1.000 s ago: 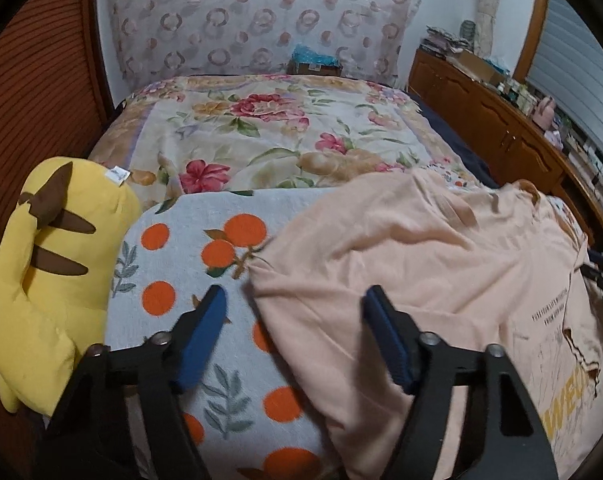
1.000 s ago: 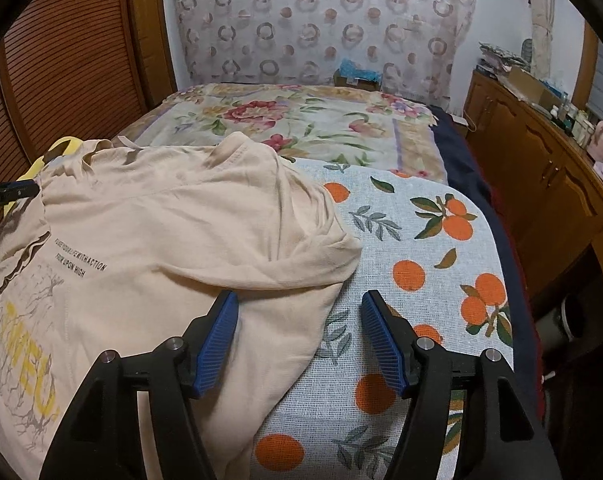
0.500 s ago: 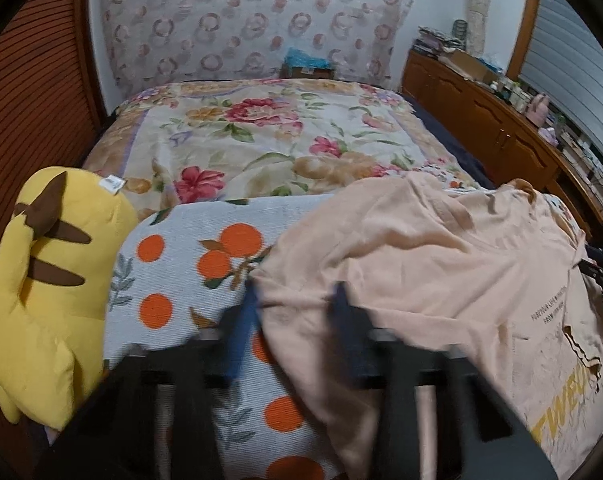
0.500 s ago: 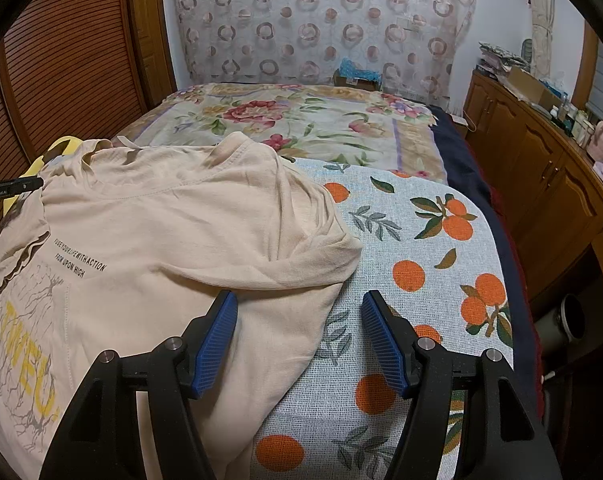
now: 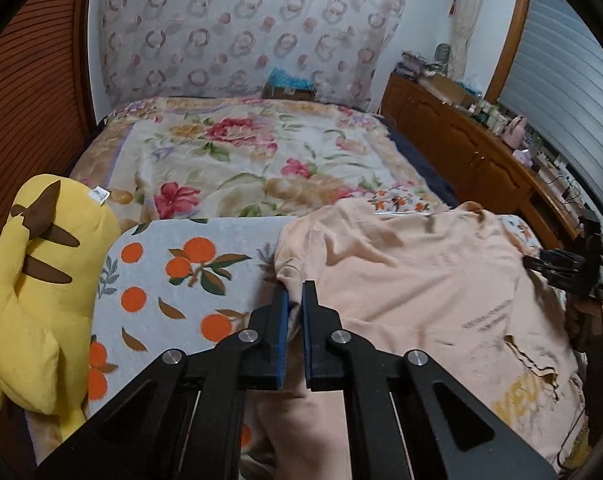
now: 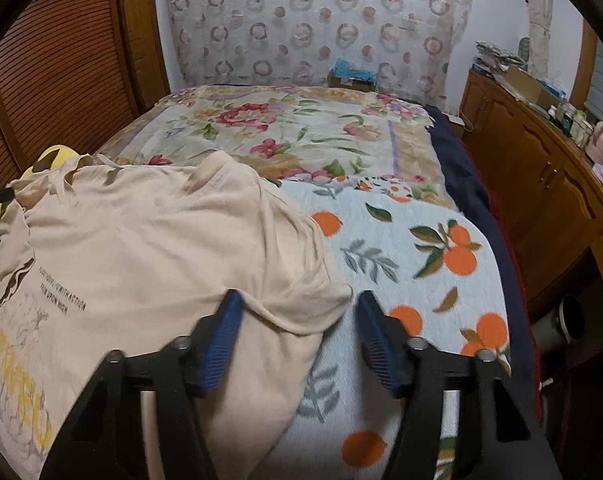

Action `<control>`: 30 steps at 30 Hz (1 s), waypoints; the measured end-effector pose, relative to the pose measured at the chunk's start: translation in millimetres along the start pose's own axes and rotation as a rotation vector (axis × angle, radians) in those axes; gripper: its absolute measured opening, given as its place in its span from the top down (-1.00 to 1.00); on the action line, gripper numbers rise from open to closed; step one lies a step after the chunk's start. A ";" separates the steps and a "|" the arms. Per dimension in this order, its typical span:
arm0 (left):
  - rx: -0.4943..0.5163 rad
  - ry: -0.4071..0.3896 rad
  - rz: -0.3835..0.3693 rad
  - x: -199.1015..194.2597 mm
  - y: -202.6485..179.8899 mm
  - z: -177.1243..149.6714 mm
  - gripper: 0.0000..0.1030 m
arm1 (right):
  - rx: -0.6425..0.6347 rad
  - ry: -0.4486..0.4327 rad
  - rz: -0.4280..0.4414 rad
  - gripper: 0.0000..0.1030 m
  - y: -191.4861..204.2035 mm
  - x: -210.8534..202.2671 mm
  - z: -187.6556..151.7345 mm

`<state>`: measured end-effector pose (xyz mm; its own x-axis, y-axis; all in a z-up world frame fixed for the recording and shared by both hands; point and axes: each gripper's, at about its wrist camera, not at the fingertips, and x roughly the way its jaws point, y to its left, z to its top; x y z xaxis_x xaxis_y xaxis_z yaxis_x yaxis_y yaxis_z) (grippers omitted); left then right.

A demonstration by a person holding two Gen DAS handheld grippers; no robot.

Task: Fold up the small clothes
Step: 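Grasp the shirt edge with the left tool while the right tool grasps the hem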

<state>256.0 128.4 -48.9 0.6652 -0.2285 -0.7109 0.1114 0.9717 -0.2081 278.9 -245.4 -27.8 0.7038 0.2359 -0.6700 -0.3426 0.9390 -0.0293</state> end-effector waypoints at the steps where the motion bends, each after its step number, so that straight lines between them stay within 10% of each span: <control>1: 0.003 -0.006 -0.007 -3.7 -3.1 -1.8 0.86 | -0.007 -0.004 0.020 0.26 1.3 0.5 0.6; 3: 0.010 -0.015 -0.015 -10.2 -8.5 -4.8 0.87 | -0.024 -0.001 0.052 0.77 7.0 0.7 1.3; 5: 0.014 -0.027 -0.023 -18.4 -14.4 -8.1 0.88 | -0.044 -0.015 0.049 0.83 12.5 -3.1 1.7; 18: 0.025 -0.178 -0.036 -112.0 -32.6 -55.8 0.89 | -0.008 -0.285 0.036 0.87 10.7 -122.7 -41.8; 30: -0.007 -0.221 -0.009 -164.6 -20.8 -126.5 0.89 | -0.017 -0.325 0.056 0.87 15.3 -186.3 -132.6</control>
<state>50.8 138.3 -12.5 0.8098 -0.2179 -0.5447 0.1134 0.9691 -0.2191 59.9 -308.2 -1.8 0.8445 0.3572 -0.3991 -0.3948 0.9187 -0.0132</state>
